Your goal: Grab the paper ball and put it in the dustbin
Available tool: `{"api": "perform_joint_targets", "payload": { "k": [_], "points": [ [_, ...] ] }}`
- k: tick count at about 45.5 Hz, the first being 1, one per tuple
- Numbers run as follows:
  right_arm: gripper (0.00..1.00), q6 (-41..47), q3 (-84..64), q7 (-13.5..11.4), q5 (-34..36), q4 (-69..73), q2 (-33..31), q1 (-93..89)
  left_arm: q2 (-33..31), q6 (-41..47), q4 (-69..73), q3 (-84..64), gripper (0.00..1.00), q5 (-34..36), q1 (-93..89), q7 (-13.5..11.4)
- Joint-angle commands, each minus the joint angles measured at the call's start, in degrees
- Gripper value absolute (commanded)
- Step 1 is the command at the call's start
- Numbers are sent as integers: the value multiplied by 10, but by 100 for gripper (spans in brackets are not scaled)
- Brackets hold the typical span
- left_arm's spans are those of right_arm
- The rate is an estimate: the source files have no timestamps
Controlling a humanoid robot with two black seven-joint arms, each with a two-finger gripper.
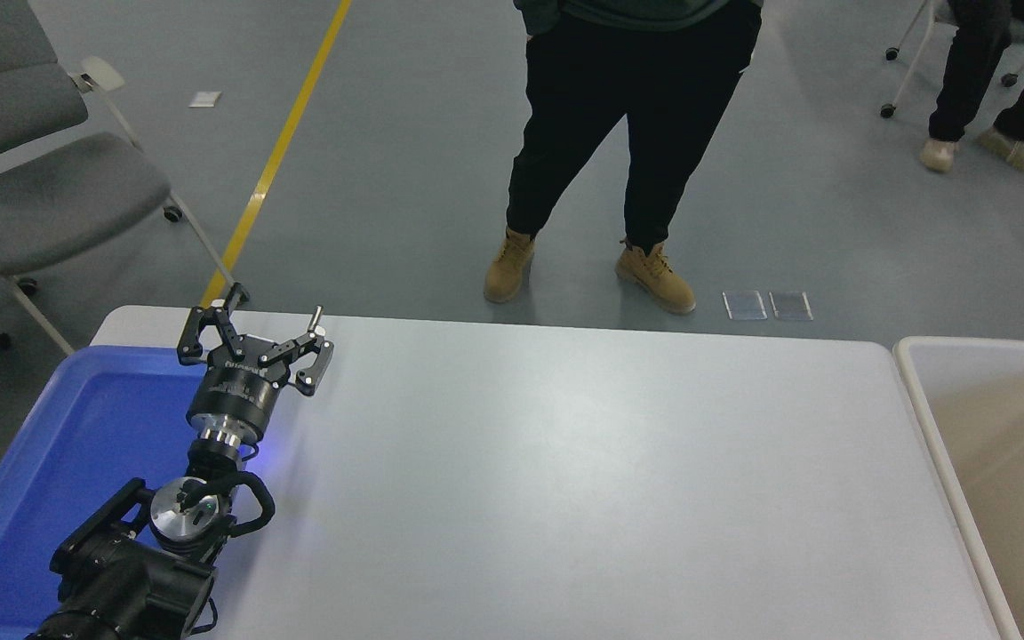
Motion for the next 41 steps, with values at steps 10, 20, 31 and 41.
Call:
{"api": "perform_joint_targets", "payload": {
  "k": [10, 20, 31, 41],
  "points": [
    [0, -106, 371, -10, 58, -137, 196, -258, 0, 0, 0, 0, 99, -1, 0, 0],
    [0, -106, 392, -9, 59, -122, 224, -298, 0, 0, 0, 0, 99, -1, 0, 0],
    [0, -106, 392, -7, 62, -114, 224, -300, 0, 0, 0, 0, 99, -1, 0, 0],
    [100, -97, 381, -3, 56, -82, 205, -299, 0, 0, 0, 0, 99, -1, 0, 0]
  ]
}}
